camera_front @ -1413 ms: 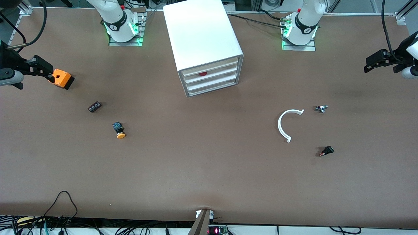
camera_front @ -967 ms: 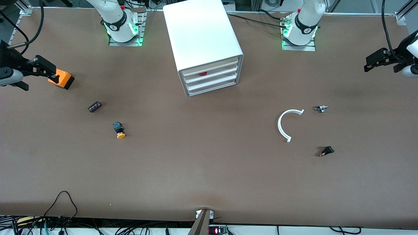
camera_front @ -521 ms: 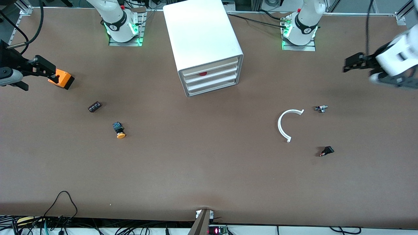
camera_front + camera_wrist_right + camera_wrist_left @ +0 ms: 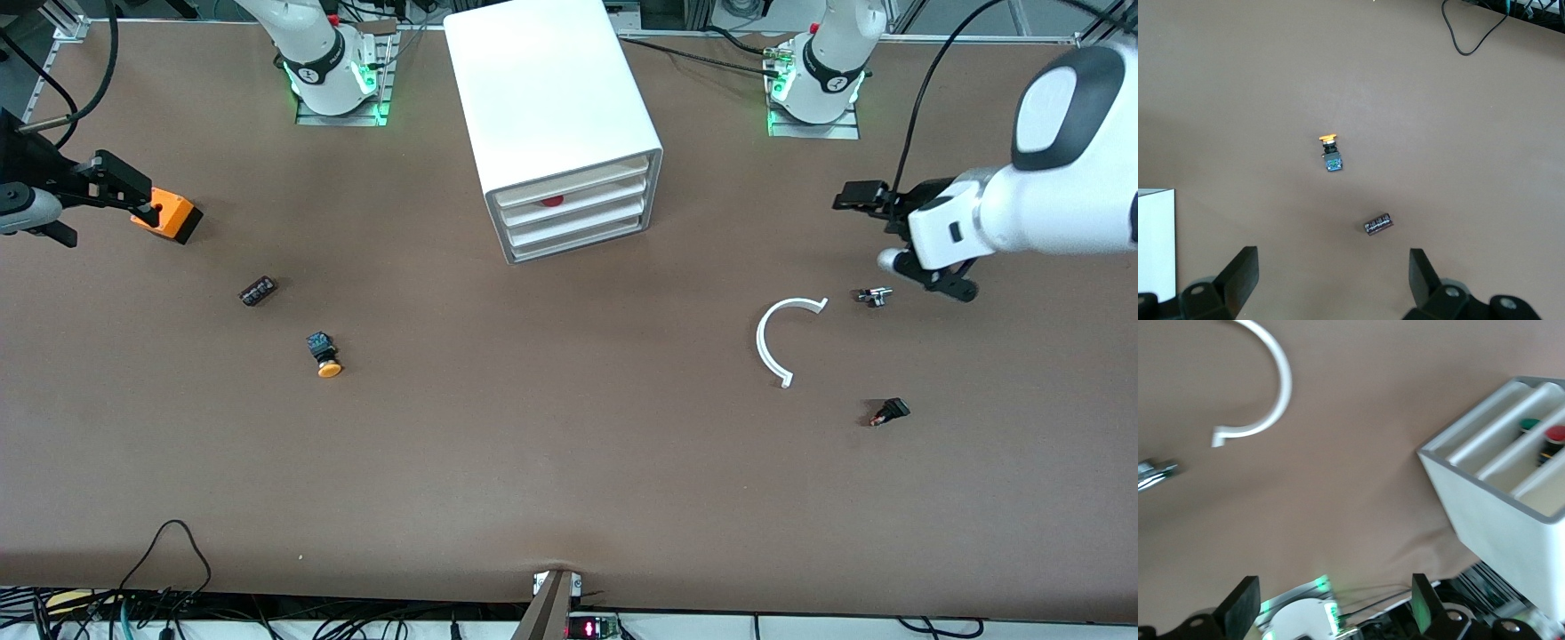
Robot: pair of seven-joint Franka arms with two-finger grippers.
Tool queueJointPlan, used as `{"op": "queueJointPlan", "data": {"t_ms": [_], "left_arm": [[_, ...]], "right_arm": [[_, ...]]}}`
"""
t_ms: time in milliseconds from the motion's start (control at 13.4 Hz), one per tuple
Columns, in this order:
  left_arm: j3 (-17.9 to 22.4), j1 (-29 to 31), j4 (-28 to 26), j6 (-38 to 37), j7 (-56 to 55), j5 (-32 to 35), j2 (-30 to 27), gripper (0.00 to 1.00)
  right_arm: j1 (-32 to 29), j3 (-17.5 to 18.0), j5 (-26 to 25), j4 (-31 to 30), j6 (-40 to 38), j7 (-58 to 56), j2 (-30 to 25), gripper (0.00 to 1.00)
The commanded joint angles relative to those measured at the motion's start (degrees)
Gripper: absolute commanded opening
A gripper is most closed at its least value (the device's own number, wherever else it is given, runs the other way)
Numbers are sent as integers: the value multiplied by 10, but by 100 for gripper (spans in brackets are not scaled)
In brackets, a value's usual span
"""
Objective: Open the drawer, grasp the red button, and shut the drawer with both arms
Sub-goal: 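Grasp the drawer handle with the left gripper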
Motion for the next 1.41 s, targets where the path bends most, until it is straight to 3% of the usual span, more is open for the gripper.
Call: {"op": "queueJointPlan", "data": {"t_ms": [0, 298, 521, 818, 1116, 1339], "left_arm": [[0, 2, 12, -13, 64, -68, 53, 100], [-8, -5, 10, -6, 87, -165, 125, 100], [-46, -11, 12, -4, 110, -217, 182, 98], [-64, -26, 13, 4, 200, -295, 269, 86], [-64, -62, 4, 22, 239, -358, 299, 70], [-63, -90, 4, 33, 252, -372, 315, 69]], "right_arm": [[-9, 4, 2, 12, 1, 4, 5, 100], [-8, 4, 0, 12, 31, 4, 7, 100], [-15, 3, 4, 12, 30, 5, 8, 100], [-15, 4, 3, 12, 25, 10, 7, 100], [-13, 4, 2, 8, 22, 0, 9, 100], [-9, 9, -3, 6, -6, 3, 12, 100]]}}
